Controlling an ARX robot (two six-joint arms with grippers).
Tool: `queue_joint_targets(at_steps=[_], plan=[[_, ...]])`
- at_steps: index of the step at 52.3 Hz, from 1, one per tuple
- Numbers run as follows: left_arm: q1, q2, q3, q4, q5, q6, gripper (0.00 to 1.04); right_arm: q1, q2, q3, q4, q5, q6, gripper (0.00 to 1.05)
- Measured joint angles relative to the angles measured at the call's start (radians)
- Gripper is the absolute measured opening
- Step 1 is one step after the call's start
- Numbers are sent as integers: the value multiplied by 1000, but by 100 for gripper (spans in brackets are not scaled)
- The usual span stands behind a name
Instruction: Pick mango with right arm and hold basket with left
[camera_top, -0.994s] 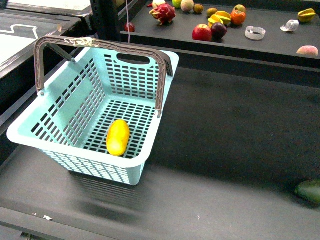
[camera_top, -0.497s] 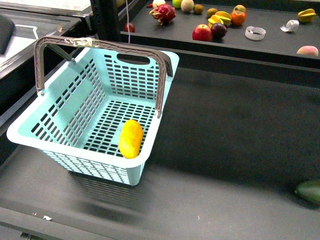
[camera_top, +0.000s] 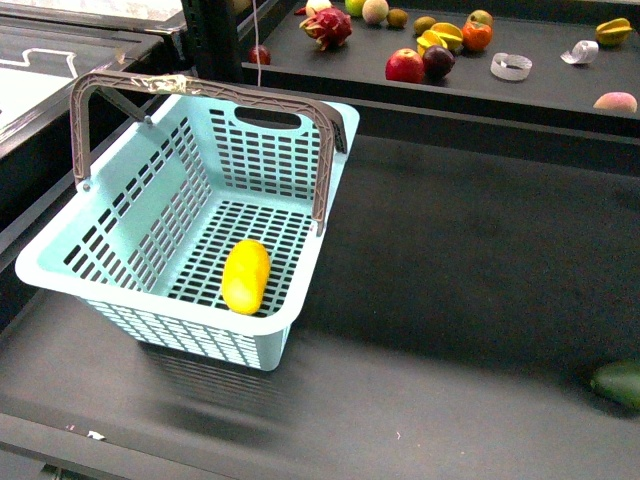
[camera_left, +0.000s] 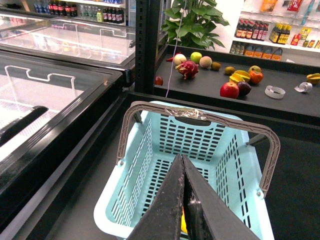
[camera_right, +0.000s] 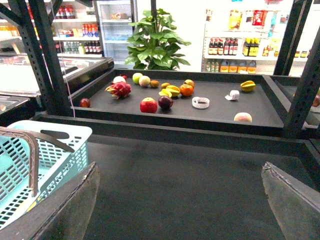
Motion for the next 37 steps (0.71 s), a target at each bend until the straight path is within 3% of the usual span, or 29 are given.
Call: queue_joint_targets(at_steps=[13, 17, 21, 37], plan=[[68, -216, -19, -182, 69, 14, 2, 0, 0, 0, 0, 0, 0, 96], [133, -285, -19, -246, 154, 17, 2, 0, 0, 0, 0, 0, 0, 96], [171, -341, -19, -296, 160, 17, 2, 0, 0, 0, 0, 1, 0, 96], [175, -518, -19, -462, 170, 18, 2, 0, 0, 0, 0, 0, 0, 96]])
